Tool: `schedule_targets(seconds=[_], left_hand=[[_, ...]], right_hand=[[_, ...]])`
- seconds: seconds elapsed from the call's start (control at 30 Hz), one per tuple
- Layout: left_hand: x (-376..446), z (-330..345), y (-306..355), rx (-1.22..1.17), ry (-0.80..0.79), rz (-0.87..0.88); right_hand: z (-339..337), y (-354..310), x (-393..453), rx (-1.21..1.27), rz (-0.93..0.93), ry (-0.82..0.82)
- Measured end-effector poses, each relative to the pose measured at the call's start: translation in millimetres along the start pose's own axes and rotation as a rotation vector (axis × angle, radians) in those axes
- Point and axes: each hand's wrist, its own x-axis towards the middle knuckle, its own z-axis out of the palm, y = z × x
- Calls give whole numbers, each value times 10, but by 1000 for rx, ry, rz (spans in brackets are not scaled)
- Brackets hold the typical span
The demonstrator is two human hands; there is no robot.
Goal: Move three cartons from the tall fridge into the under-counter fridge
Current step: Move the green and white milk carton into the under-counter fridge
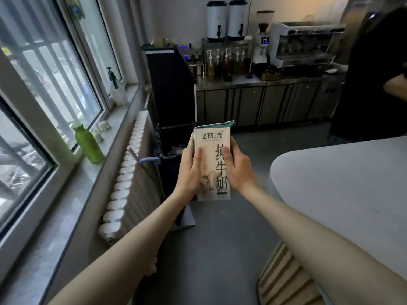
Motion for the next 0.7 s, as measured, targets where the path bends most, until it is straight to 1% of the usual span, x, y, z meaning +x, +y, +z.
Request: schedule_targets(seconds=[0.33, 0.5, 0.7], left_hand=[[1244, -39, -549, -31, -109, 4], [1750, 82, -807, -53, -151, 21], [2427, 305, -1184, -55, -179, -26]], right_hand=[[358, 408, 1071, -113, 25, 64], [451, 713, 1547, -142, 44, 84], [506, 1157, 2198, -131, 55, 104]])
